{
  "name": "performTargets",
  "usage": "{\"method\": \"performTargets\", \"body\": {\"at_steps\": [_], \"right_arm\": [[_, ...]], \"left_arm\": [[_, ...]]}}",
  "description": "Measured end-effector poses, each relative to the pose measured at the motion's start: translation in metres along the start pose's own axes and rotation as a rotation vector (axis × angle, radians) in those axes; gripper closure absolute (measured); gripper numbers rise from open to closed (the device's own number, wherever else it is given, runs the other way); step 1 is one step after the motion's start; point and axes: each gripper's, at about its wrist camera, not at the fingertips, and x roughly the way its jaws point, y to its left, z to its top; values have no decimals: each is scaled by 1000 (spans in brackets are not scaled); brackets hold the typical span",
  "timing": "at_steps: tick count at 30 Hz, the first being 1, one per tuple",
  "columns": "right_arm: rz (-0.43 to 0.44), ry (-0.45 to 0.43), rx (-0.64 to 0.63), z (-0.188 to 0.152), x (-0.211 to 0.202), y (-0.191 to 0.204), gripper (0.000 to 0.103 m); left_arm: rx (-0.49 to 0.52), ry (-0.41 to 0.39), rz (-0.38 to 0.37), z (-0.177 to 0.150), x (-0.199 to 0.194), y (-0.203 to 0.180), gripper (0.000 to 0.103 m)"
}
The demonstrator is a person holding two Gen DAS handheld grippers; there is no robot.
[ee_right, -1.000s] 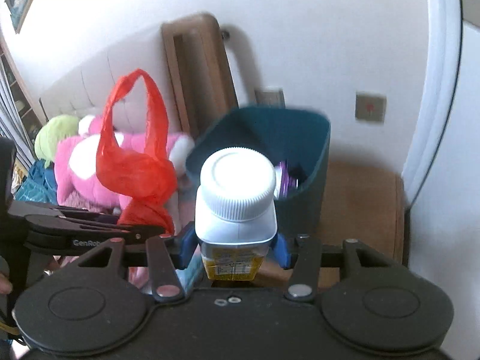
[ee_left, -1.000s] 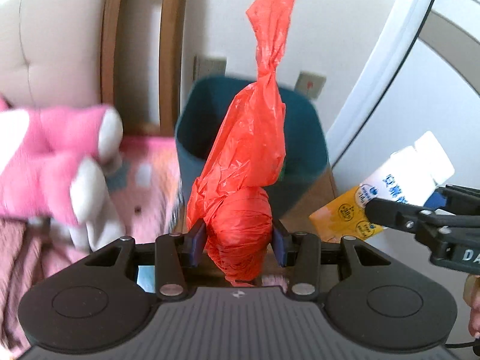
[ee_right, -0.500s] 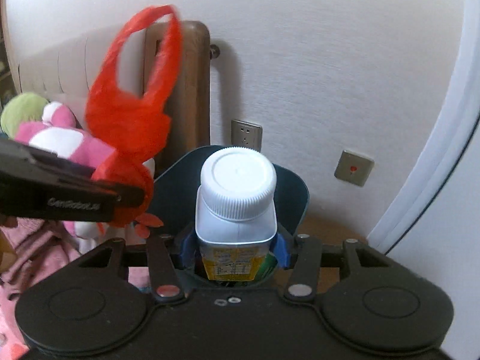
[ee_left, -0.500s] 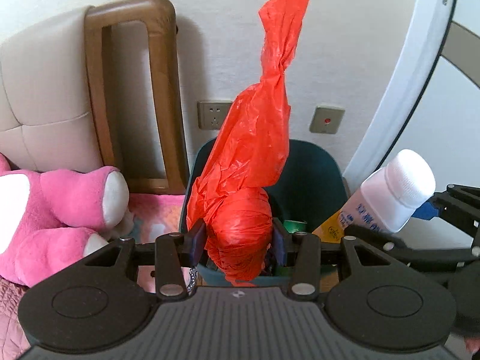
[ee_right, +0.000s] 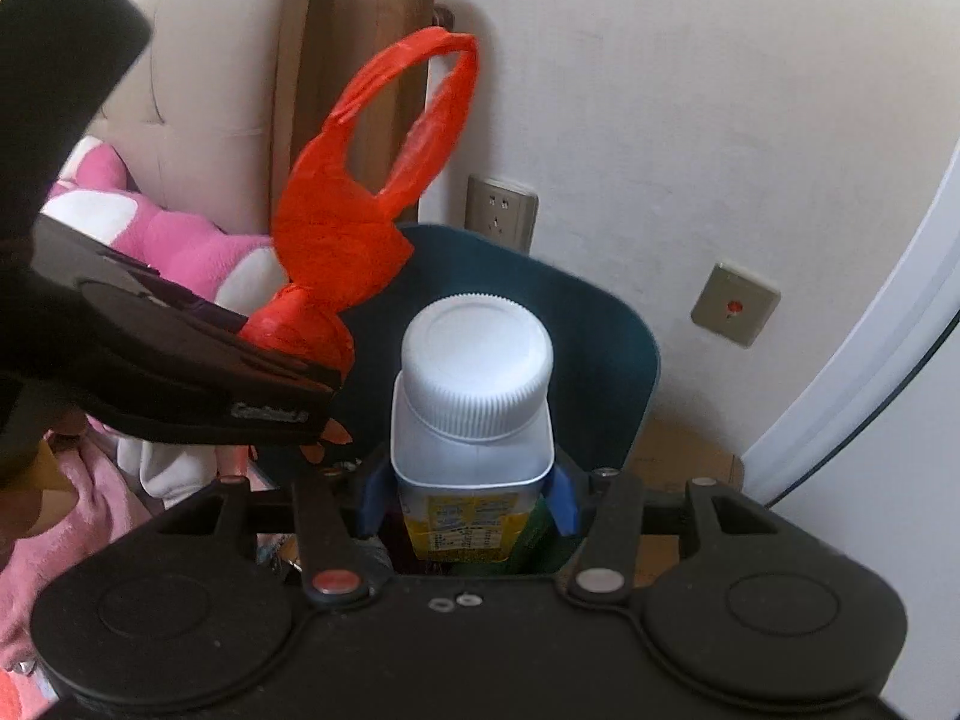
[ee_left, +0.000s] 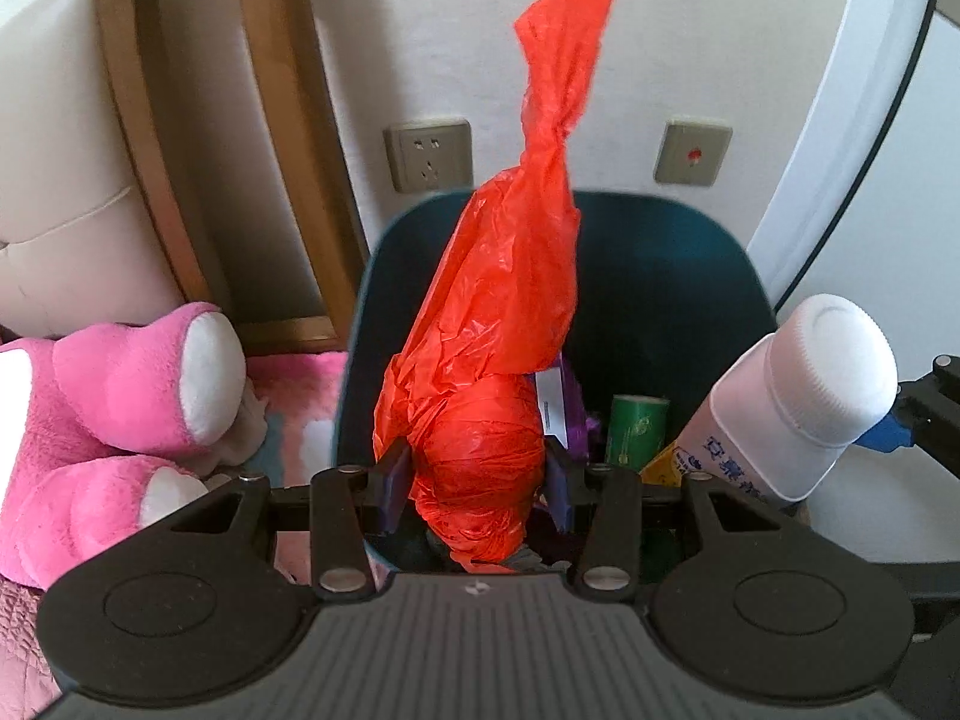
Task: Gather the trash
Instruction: 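Open both tools to drop the bottle and red bag into the wastebasket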
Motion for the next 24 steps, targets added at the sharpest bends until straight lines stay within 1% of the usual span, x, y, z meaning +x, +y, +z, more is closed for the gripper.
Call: {"method": "performTargets", "body": {"at_steps": [6,9,12,14,15,18,19,20,24], "right_arm": [[-4,48,11,-6,14,4,52],[-7,66,-3,-11,17,6,52],[5,80,3,-15,18,7,53],[11,73,-4,-15,14,8,48],[7,73,-10,-15,12,9,43],[8,73,-14,-15,7,9,43],[5,71,-10,-15,5,9,43],[3,69,-4,-15,3,8,43],[20,51,36,-16,-12,3,40]], "left_arm": [[6,65,-11,-8,22,-5,59],[-5,94,-16,-12,30,-2,58],[-11,102,-20,-15,34,0,57],[-14,107,-22,-16,33,1,55],[-16,109,-21,-16,33,0,54],[-39,98,-29,-17,27,4,43],[-47,92,-31,-17,25,5,38],[-55,85,-33,-17,22,7,36],[-54,58,-33,-17,4,7,36]]}}
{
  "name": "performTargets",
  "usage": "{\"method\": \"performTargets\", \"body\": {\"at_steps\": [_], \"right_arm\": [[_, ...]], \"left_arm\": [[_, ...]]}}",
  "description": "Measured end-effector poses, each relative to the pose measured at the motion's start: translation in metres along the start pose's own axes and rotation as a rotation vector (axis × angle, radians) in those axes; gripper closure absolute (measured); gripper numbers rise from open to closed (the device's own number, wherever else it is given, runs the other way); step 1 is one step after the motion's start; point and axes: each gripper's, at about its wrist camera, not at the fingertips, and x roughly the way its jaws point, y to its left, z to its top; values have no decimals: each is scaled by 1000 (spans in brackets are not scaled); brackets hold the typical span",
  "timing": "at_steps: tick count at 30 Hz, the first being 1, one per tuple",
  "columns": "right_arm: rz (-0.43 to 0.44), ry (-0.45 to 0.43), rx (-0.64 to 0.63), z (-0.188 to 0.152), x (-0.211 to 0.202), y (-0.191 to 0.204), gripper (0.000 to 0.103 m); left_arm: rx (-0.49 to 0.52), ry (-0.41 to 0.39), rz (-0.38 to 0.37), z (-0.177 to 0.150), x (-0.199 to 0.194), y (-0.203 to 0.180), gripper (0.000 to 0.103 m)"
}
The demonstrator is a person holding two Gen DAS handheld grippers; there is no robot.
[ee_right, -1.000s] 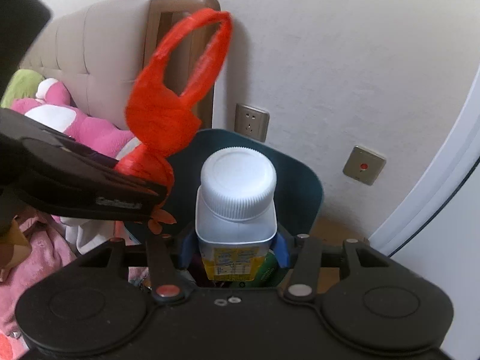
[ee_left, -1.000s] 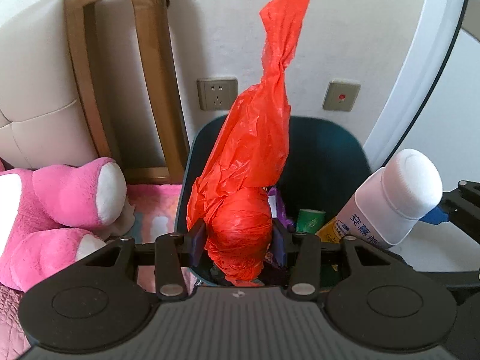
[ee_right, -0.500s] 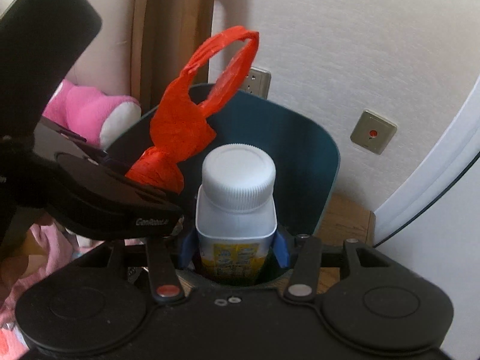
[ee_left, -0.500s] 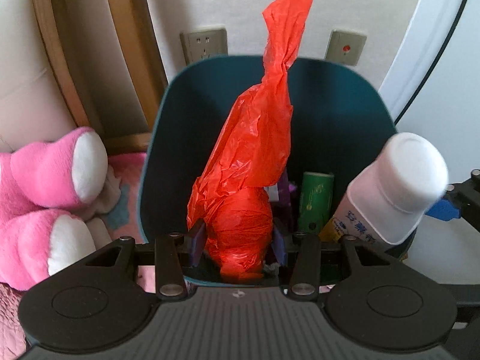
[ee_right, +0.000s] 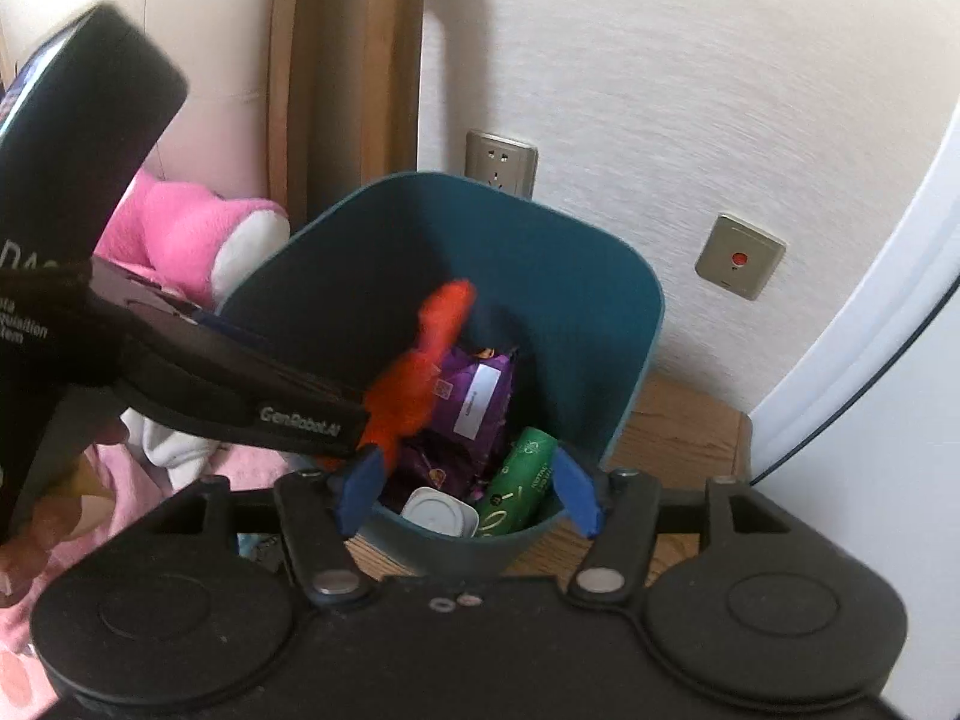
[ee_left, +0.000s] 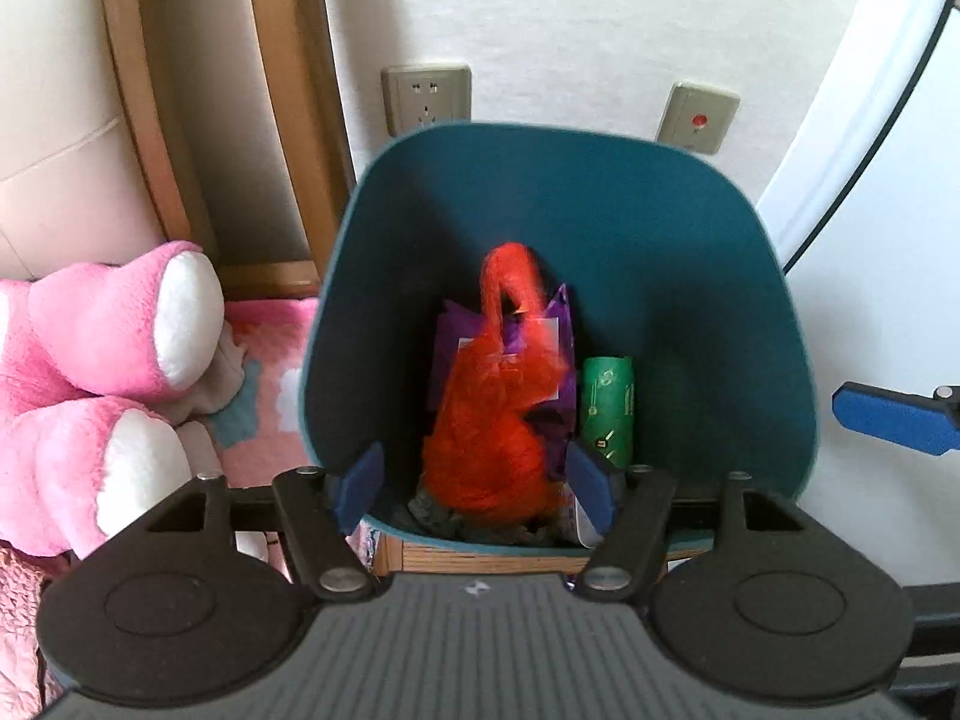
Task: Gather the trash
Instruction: 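Open both tools to drop the bottle and red bag into the wastebasket, then lower both tools toward the trash on the floor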
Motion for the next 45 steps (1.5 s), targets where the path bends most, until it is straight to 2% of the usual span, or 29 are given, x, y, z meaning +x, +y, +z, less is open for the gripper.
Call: {"method": "performTargets", "body": {"at_steps": [5,16,21,24,27,30,37,41,43,45], "right_arm": [[28,-31,16,2,-22,-6,35],[93,-111,8,-16,-93,5,33],[104,-142,37,-31,-115,4,33],[92,-152,38,-45,-125,4,32],[89,-159,67,-62,-134,-1,25],[92,-166,107,-80,-138,-9,22],[78,-150,169,-130,-129,-26,14],[75,-131,177,-159,-113,-31,5],[80,-118,211,-175,-101,-37,0],[80,-95,246,-190,-84,-46,0]], "left_arm": [[12,-64,-19,-7,-33,2,36],[10,-179,-93,-34,-107,9,36],[38,-220,-110,-60,-135,8,36],[43,-236,-114,-79,-147,9,28],[41,-246,-127,-96,-154,10,28],[36,-243,-133,-114,-155,10,23],[-1,-229,-152,-149,-138,4,20],[-4,-209,-142,-169,-110,-3,12],[-16,-179,-164,-180,-91,-6,11],[-14,-149,-175,-190,-70,-10,11]]}}
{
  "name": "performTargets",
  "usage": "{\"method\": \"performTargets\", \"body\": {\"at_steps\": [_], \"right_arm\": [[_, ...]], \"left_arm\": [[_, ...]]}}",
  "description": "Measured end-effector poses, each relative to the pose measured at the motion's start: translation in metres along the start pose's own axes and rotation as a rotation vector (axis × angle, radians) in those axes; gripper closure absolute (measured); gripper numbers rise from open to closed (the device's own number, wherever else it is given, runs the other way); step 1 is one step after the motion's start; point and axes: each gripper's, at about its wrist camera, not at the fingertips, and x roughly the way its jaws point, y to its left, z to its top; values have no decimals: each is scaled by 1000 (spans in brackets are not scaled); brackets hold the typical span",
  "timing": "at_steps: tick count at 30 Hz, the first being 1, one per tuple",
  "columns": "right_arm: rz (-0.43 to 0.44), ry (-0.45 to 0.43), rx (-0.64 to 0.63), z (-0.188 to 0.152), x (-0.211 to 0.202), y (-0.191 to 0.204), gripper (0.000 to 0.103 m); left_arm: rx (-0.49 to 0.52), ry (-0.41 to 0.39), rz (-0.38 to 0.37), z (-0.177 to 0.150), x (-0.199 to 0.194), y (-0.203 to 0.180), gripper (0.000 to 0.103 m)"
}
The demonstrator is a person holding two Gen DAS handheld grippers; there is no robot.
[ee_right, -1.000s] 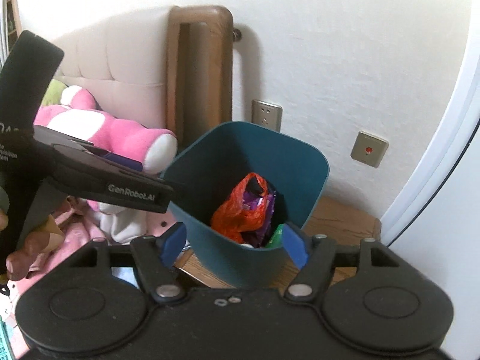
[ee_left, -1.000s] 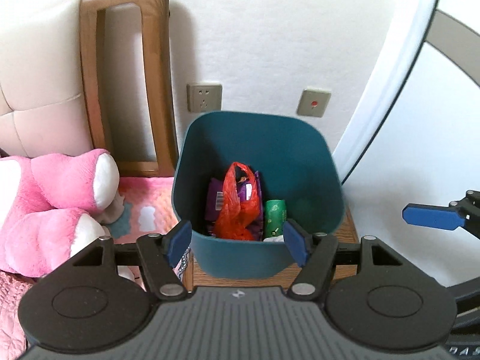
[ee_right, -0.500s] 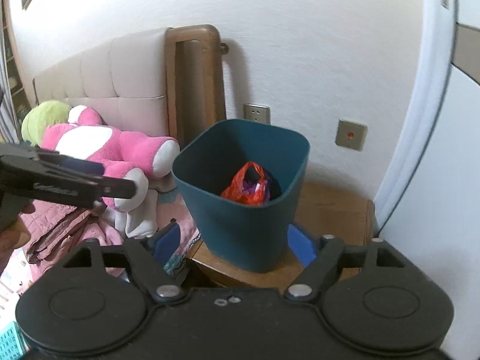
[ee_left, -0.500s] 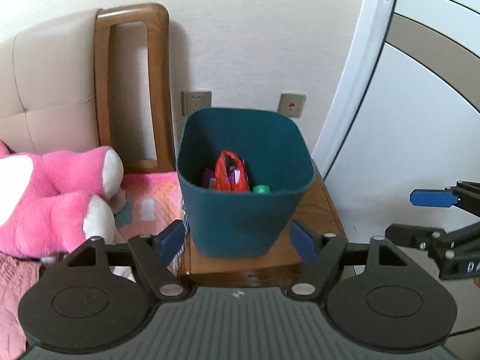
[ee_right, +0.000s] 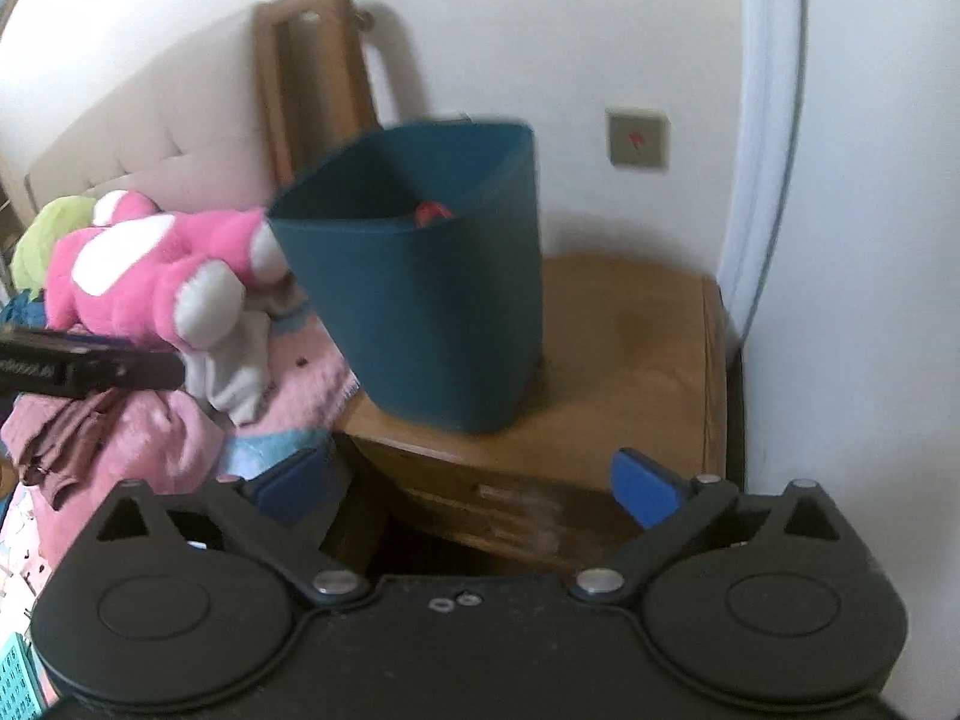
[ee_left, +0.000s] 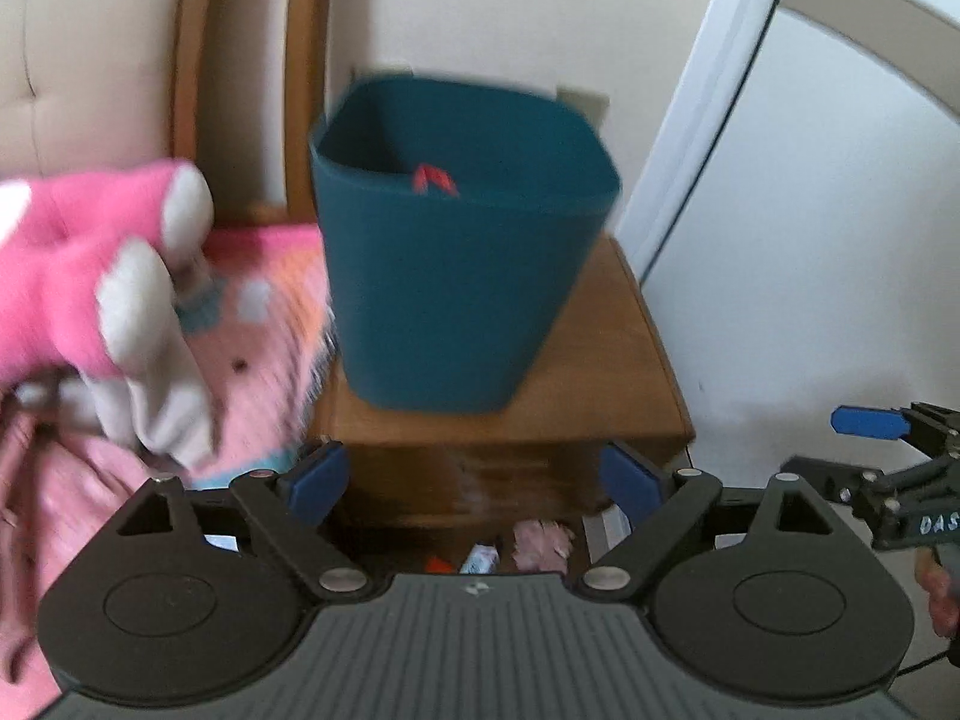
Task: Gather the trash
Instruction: 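Lower both tools toward the trash on the floor, then grasp the white tissue with the left tool while the right tool grasps the orange snack wrapper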
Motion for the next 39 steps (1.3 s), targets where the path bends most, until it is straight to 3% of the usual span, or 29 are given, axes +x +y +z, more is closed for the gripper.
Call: {"method": "performTargets", "body": {"at_steps": [11,16,21,32,39], "right_arm": [[-70,93,46,-87,107,-54,0],[-73,144,76,-133,176,-73,0],[-73,218,73,-193,256,-87,2],[-108,386,161,-318,422,-133,18],[-109,455,136,-371,499,-149,27]], "left_arm": [[-68,240,3,-97,155,1,11],[-26,299,56,-151,233,2,11],[-55,382,69,-212,311,9,11],[-78,535,92,-335,480,9,11],[-115,592,105,-377,556,22,11]]}}
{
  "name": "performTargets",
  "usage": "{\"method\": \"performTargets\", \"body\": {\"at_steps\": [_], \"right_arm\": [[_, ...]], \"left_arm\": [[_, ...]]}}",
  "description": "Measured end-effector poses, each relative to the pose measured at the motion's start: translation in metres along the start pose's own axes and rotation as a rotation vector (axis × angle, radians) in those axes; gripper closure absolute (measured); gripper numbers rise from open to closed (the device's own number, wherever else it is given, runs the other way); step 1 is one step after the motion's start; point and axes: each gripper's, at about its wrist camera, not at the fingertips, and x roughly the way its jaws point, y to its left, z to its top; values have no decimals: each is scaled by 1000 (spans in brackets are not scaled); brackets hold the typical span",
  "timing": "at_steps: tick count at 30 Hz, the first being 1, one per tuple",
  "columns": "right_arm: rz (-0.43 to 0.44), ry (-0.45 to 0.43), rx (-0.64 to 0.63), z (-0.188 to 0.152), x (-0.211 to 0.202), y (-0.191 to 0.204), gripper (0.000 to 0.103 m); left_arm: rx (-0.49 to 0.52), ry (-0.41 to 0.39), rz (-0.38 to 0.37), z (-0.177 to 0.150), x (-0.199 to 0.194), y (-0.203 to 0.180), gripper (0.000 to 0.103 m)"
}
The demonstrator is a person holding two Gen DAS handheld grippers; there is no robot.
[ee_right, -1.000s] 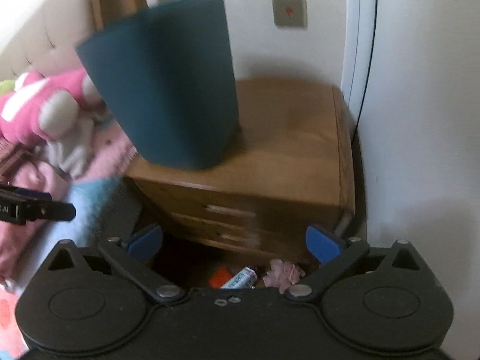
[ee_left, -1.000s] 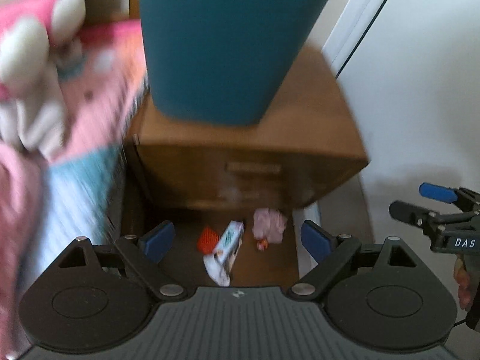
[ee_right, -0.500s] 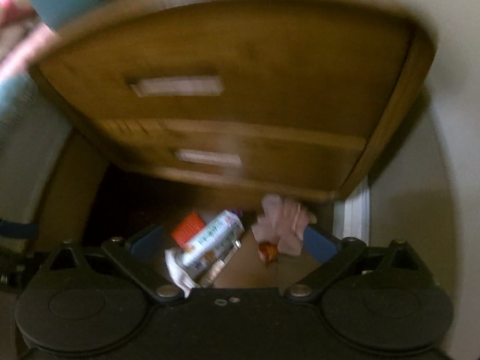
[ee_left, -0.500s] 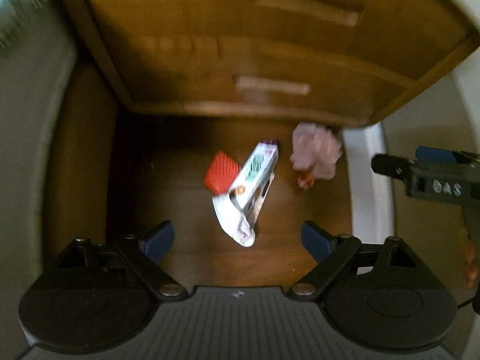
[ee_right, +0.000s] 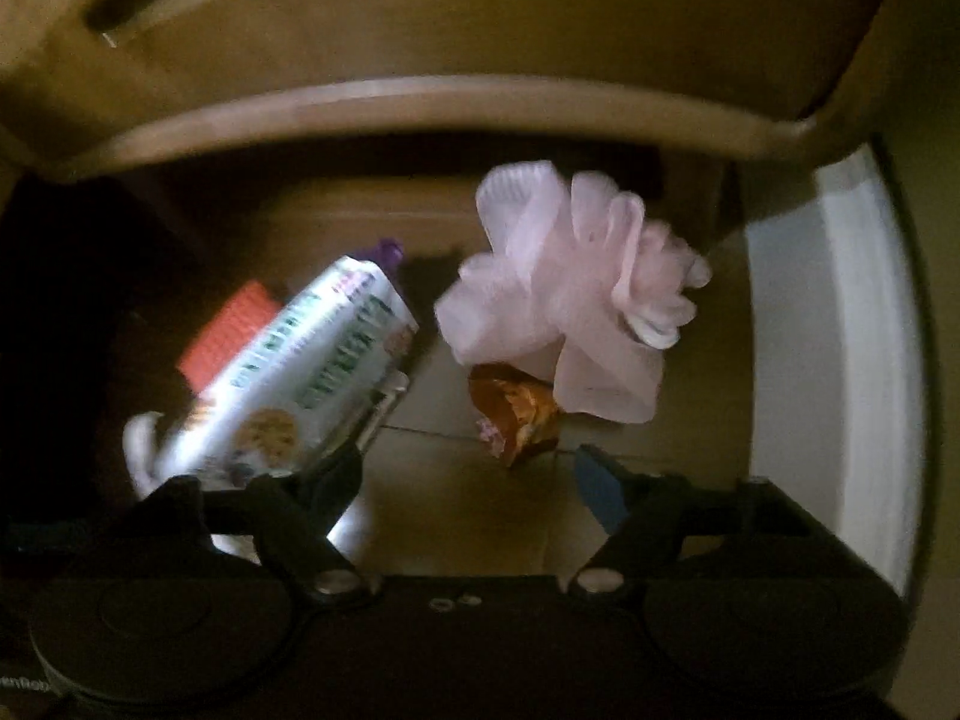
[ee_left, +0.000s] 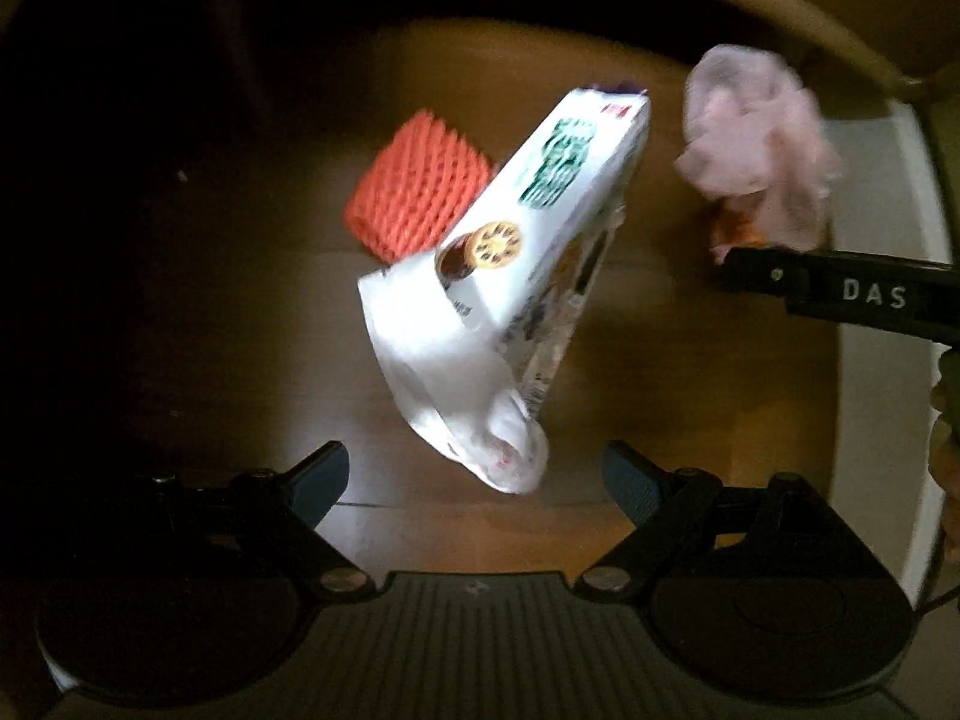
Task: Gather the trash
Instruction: 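Grasp the white tissue with the left tool while the right tool grasps the orange snack wrapper, then lift the tissue and snack wrapper with both tools over the wastebasket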
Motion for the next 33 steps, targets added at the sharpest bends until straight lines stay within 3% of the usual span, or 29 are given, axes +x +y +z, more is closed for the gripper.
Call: {"method": "performTargets", "body": {"at_steps": [6,9,11,14,17,26,33], "right_arm": [[-11,-14,108,1,40,-13,31],[-3,-8,228,1,51,-25,45],[-12,-2,258,1,55,-28,52],[-17,-4,248,-2,55,-27,57],[-10,-4,240,-6,51,-25,61],[-1,30,231,-22,3,-15,63],[48,-1,216,-30,-97,3,65]], "left_arm": [[-16,28,-8,5,37,2,12],[-10,23,-15,9,42,1,15],[-8,36,-21,12,44,1,41],[-41,72,-50,17,47,4,60],[-47,86,-57,18,42,10,73],[-65,92,-50,15,-15,22,77],[-90,51,-65,5,-112,33,79]]}}
